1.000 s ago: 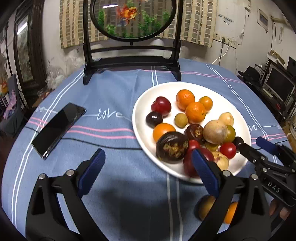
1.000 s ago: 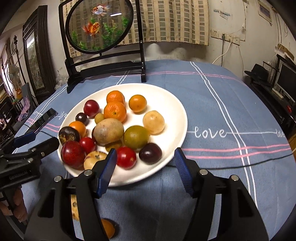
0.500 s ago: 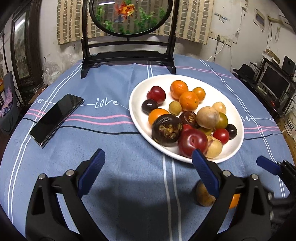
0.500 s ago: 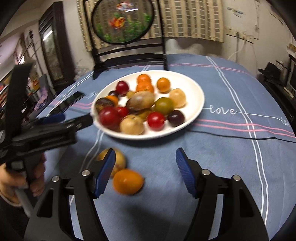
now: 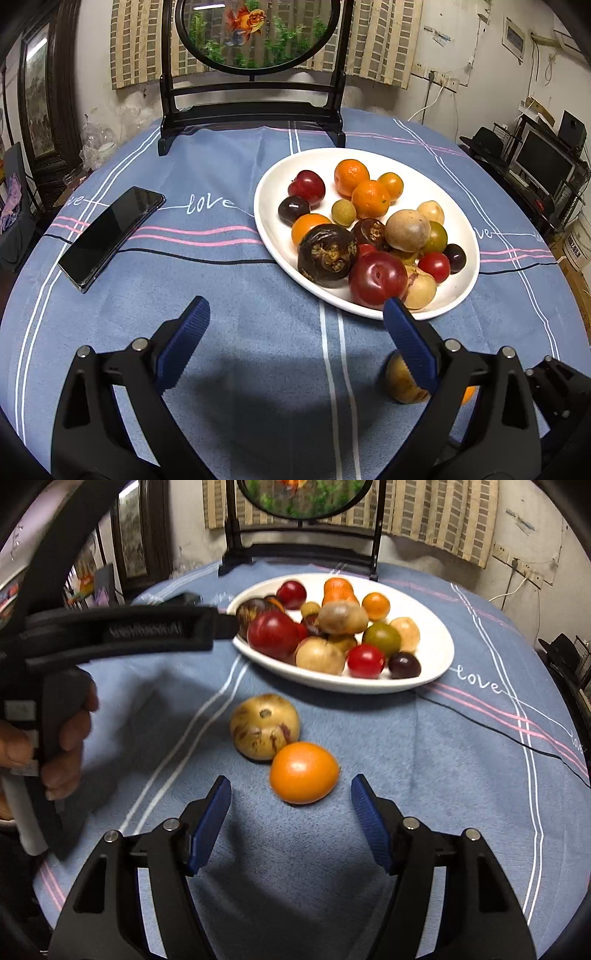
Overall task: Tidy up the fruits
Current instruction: 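Move both open tools back to the pale fruit and orange mandarin, then grasp the orange mandarin with the right tool while the left tool grasps the pale speckled fruit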
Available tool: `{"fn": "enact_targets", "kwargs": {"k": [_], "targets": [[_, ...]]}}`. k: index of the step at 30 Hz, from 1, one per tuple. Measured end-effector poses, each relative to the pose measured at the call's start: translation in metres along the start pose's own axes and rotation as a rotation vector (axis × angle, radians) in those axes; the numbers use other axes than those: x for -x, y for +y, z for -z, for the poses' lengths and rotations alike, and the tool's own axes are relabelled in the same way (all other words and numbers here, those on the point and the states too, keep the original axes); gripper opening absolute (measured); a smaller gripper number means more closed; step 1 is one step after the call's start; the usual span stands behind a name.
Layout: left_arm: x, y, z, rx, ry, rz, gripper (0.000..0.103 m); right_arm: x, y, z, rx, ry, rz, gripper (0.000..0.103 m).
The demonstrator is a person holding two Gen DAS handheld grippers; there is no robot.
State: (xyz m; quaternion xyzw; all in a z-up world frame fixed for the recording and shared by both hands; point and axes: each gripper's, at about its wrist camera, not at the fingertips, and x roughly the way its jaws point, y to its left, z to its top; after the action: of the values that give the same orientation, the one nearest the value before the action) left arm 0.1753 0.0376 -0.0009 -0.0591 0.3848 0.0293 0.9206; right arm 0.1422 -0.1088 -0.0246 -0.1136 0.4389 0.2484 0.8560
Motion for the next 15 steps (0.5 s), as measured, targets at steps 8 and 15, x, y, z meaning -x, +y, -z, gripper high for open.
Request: {"fn": "enact_targets", "kwargs": {"k": [8,15], "targets": [[0.001,-0.008,0.003,-0.035,0.010,0.015,0.097,-0.013,-0.010,-0.004,-0.032,0.024,0.012,0.045],[-0.001,-0.018,0.007,-0.075,0.028,0.028,0.097,-0.001,-0.035,-0.003,-0.113,-0.014,0.027,0.043]]}}
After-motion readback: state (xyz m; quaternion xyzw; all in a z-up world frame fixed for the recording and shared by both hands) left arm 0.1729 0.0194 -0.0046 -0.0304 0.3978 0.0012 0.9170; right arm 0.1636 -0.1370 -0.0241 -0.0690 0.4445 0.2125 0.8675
